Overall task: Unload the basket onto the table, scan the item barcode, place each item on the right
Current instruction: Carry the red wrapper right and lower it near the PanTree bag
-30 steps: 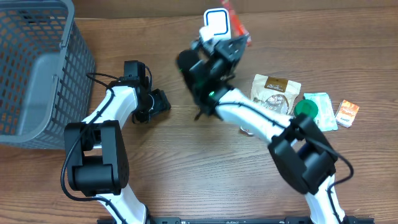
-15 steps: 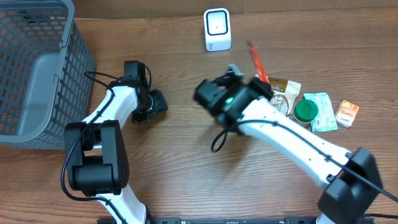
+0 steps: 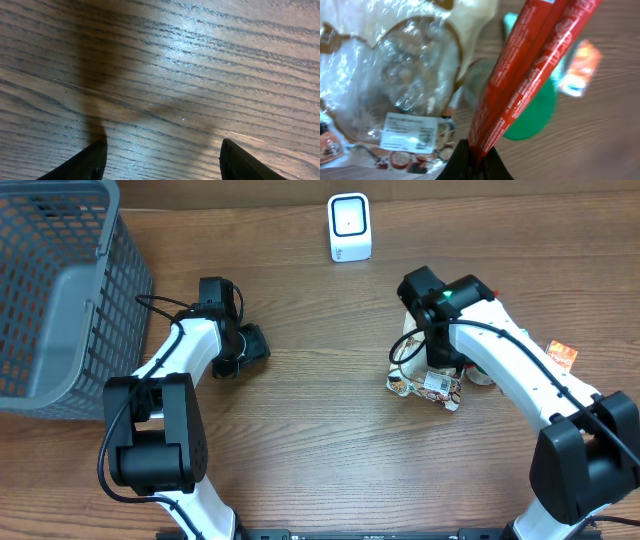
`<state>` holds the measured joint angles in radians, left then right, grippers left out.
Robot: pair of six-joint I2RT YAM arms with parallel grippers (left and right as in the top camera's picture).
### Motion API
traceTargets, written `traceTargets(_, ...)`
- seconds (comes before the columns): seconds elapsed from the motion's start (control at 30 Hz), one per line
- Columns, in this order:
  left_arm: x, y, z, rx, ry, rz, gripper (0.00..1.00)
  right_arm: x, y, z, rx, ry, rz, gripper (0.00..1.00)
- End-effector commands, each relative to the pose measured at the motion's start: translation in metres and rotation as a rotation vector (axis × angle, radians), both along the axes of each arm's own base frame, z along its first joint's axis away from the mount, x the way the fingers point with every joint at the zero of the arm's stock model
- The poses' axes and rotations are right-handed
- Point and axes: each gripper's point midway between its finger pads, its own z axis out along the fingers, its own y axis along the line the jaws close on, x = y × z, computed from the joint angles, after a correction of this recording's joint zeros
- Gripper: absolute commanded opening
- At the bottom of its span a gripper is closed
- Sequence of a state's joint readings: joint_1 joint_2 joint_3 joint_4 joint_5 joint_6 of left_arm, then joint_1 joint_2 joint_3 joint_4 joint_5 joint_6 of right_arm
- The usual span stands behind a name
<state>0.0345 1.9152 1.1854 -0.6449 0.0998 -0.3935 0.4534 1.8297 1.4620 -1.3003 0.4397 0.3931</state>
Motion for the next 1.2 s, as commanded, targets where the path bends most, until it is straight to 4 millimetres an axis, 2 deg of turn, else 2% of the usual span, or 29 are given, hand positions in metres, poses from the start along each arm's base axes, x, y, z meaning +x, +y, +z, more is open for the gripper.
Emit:
traceTargets(0.0, -0.029, 0.009, -0.038, 0.034, 0.128, 0.019, 0.65, -0.01, 0.014, -0.018, 0.099, 0.048, 0.02, 0.04)
traceTargets(0.27, -0.029, 0.009, -0.038, 0.033, 0.127, 0.019, 0.66, -0.007, 0.016, -0.048, 0.118, 0.008, 0.024, 0.04)
traceTargets(0.43, -0.029, 0.009, -0.038, 0.034, 0.127, 0.019, 0.66, -0.006, 0.016, -0.054, 0.122, -0.001, 0.023, 0.07)
traceTargets(0.53, -0.029, 0.009, -0.038, 0.034, 0.127, 0.019, 0.66, -0.006, 0.016, -0.054, 0.122, -0.003, 0.024, 0.2)
traceTargets(0.7, -0.029, 0.009, -0.038, 0.034, 0.127, 0.019, 0.66, -0.007, 0.016, -0.054, 0.121, 0.0, 0.024, 0.32)
traceTargets(0.77, -0.029, 0.009, -0.038, 0.034, 0.127, 0.019, 0.66, -0.007, 0.016, -0.054, 0.121, 0.0, 0.023, 0.45)
traceTargets(0.83, -0.029, 0.009, -0.038, 0.034, 0.127, 0.019, 0.66, -0.007, 0.016, -0.054, 0.121, 0.0, 0.023, 0.52)
traceTargets(0.87, -0.029, 0.009, -0.038, 0.034, 0.128, 0.019, 0.66, -0.007, 0.016, -0.054, 0.121, 0.0, 0.023, 0.62)
traceTargets(1.0, -0.029, 0.009, -0.038, 0.034, 0.127, 0.019, 0.66, -0.007, 0.016, -0.054, 0.122, 0.0, 0.023, 0.73)
traceTargets(1.07, -0.029, 0.009, -0.038, 0.034, 0.127, 0.019, 0.65, -0.007, 0.016, -0.054, 0.122, -0.001, 0.023, 0.84)
traceTargets(1.13, -0.029, 0.009, -0.038, 0.034, 0.128, 0.019, 0.63, -0.007, 0.016, -0.054, 0.122, 0.0, 0.023, 1.0)
traceTargets(1.17, -0.029, 0.009, -0.038, 0.034, 0.128, 0.019, 0.63, -0.007, 0.016, -0.054, 0.122, -0.001, 0.023, 1.0)
